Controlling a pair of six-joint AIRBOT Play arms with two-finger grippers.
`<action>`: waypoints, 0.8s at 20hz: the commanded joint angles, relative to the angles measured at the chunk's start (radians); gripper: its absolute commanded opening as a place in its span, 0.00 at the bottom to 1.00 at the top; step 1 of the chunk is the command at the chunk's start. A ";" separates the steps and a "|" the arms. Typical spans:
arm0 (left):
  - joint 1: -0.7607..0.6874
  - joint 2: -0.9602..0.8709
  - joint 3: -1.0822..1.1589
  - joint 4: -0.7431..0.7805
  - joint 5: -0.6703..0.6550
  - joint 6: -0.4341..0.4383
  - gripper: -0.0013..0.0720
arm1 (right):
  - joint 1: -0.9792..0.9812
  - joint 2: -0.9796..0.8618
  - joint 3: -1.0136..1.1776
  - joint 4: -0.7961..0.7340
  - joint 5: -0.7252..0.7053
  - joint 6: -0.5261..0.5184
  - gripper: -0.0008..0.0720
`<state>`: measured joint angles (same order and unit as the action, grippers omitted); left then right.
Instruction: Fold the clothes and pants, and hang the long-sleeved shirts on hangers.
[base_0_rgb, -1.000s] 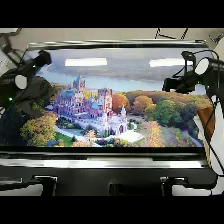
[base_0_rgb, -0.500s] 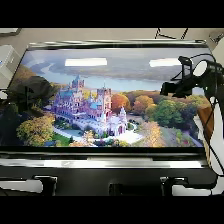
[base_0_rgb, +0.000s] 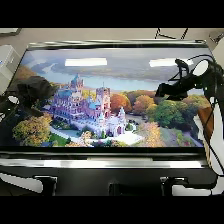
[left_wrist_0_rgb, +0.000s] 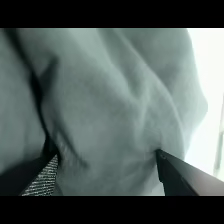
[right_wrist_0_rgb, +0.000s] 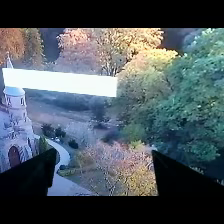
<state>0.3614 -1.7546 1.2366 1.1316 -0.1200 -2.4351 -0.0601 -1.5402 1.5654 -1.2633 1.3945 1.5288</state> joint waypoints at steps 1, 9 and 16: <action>-0.019 -0.069 0.040 -0.015 0.094 0.000 0.98 | 0.001 0.000 0.000 0.026 0.064 0.002 0.95; -0.075 0.038 0.076 -0.014 -0.041 0.166 0.05 | 0.001 0.016 0.000 0.057 0.147 -0.001 0.95; -0.331 0.613 0.063 -0.013 -0.282 0.757 0.04 | 0.001 0.158 0.046 0.028 0.043 -0.008 0.95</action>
<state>0.1490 -1.3640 1.3083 1.1194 -0.2813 -1.9167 -0.0597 -1.4471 1.5932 -1.2240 1.4944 1.5249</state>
